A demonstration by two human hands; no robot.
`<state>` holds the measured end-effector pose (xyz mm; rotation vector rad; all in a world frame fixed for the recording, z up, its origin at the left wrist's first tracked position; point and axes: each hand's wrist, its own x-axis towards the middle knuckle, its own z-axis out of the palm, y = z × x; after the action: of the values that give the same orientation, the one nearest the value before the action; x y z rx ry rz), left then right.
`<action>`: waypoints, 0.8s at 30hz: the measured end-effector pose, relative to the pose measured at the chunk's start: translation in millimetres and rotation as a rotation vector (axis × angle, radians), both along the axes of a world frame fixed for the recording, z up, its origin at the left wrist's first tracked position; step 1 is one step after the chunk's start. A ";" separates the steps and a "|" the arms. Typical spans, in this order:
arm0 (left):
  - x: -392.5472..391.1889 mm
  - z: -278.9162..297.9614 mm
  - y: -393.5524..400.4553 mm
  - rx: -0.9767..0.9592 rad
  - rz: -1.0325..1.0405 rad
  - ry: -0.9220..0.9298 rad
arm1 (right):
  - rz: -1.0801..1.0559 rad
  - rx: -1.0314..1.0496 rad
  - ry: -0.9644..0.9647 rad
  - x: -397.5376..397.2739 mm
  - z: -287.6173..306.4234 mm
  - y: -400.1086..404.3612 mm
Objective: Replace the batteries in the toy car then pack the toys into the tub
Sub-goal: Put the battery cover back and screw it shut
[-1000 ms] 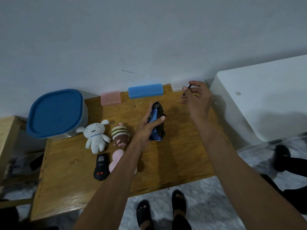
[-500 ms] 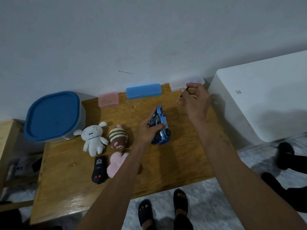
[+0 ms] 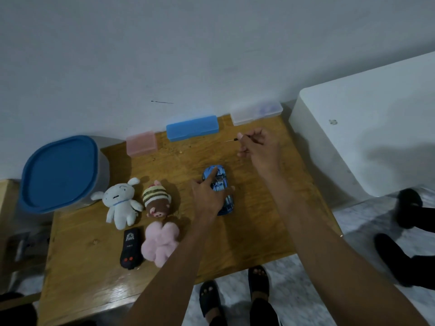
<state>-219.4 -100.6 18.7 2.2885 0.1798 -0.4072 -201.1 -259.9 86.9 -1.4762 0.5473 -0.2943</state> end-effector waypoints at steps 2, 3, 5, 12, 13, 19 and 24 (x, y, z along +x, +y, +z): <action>-1.5 -3.0 -2.0 0.031 -0.007 -0.013 | 0.010 0.007 0.020 1.0 -2.7 -2.7; -1.4 -4.2 -2.6 0.036 -0.003 -0.017 | 0.016 0.006 0.033 2.0 -3.1 -3.5; -0.9 -4.9 -2.4 0.059 -0.014 -0.017 | 0.036 0.014 0.050 5.4 -3.4 -4.1; 15.1 18.4 21.7 0.106 -0.004 -0.182 | 0.220 -0.164 0.108 36.5 7.9 21.3; 22.7 26.1 29.7 0.090 0.031 -0.239 | 0.251 -0.204 0.097 45.3 7.6 29.7; 90.6 41.4 116.9 -0.049 0.229 -0.406 | 0.405 -0.452 0.027 94.0 6.2 104.5; 141.5 26.0 192.6 -0.030 0.219 -0.344 | 0.530 -0.656 0.072 127.7 -8.3 169.0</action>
<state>-78.0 92.0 44.6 2.2394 0.2442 0.0966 -73.4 -90.9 78.7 -2.2075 0.0887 0.0088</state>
